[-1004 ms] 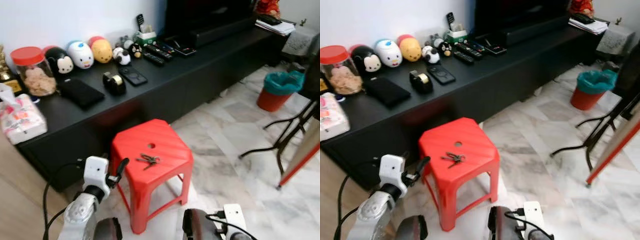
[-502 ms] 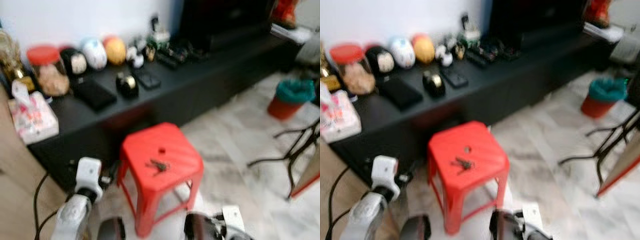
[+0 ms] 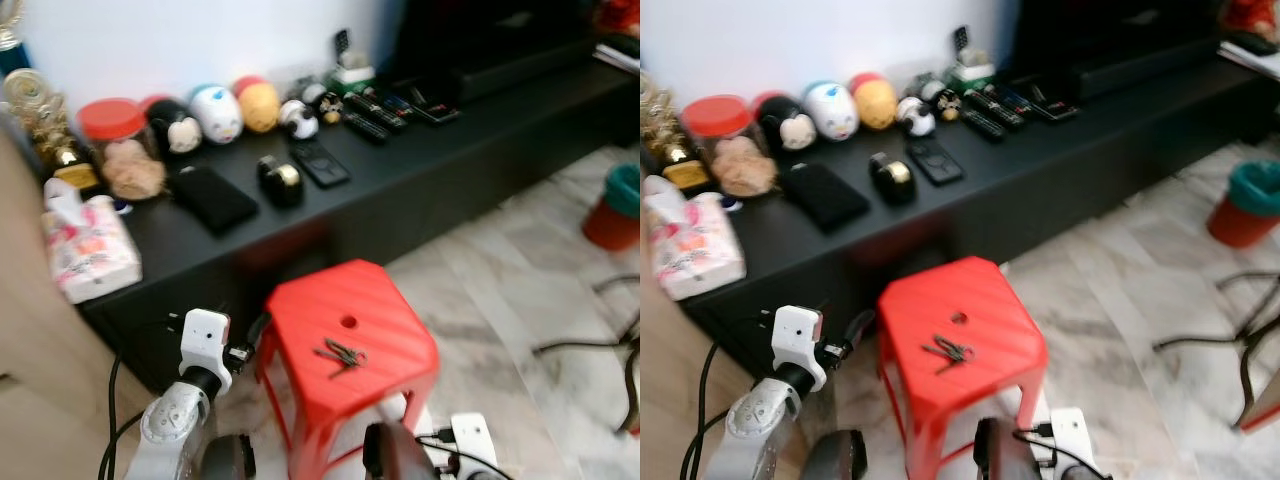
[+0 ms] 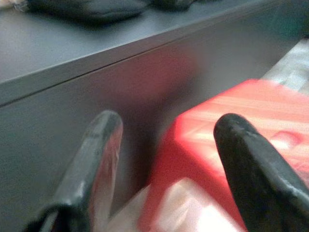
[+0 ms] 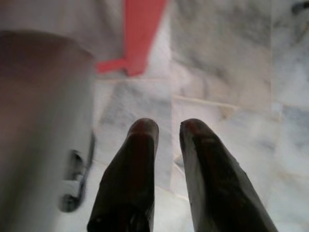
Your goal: Hang keys on a hook
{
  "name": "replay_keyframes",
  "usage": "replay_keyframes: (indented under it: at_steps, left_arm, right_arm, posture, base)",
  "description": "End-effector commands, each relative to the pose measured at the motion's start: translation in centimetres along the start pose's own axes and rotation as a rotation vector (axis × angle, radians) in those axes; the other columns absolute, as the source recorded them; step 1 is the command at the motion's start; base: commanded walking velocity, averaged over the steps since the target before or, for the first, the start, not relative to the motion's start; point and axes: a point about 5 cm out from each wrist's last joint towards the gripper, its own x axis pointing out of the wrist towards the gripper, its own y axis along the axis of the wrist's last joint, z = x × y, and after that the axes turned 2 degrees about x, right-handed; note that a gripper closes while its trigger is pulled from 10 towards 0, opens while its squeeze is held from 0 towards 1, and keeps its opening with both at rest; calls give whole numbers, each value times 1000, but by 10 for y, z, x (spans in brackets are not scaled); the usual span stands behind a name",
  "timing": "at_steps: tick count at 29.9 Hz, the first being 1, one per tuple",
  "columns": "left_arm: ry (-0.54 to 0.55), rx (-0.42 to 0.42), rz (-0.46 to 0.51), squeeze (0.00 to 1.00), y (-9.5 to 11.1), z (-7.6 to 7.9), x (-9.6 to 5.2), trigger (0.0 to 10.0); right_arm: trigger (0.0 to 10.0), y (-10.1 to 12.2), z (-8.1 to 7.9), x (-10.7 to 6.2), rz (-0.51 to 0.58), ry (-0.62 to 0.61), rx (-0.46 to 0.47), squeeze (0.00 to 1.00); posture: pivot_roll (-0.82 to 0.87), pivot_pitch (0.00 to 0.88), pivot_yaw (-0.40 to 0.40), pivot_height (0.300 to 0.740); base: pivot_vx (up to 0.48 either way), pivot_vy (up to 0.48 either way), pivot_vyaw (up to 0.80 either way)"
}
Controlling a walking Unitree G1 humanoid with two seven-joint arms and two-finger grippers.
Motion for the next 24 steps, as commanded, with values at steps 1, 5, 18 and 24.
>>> replay_keyframes:
  at_steps: [1,5,18,24]
  left_arm:
    - [-3,3,-10,0,-2,-1,-2,10000]
    - [-7,5,-12,0,-2,-1,-3,10000]
    - [-34,13,-14,0,0,-2,-5,10000]
    - [28,-28,-59,0,-11,-7,-8,10000]
  right_arm:
    - [10000,-16,-6,-2,-60,12,27,0]
    - [10000,-16,-5,-2,-64,8,24,0]
    - [10000,-22,-2,-2,-81,7,22,0]
    - [10000,-21,-2,-2,-65,8,31,0]
  posture:
    - [69,56,-95,567]
    - [69,56,-94,567]
    - [68,55,-93,567]
    - [69,55,-93,567]
  base:
    - [0,0,0]
    - [0,0,-103]
    - [0,0,-596]
    - [0,0,-283]
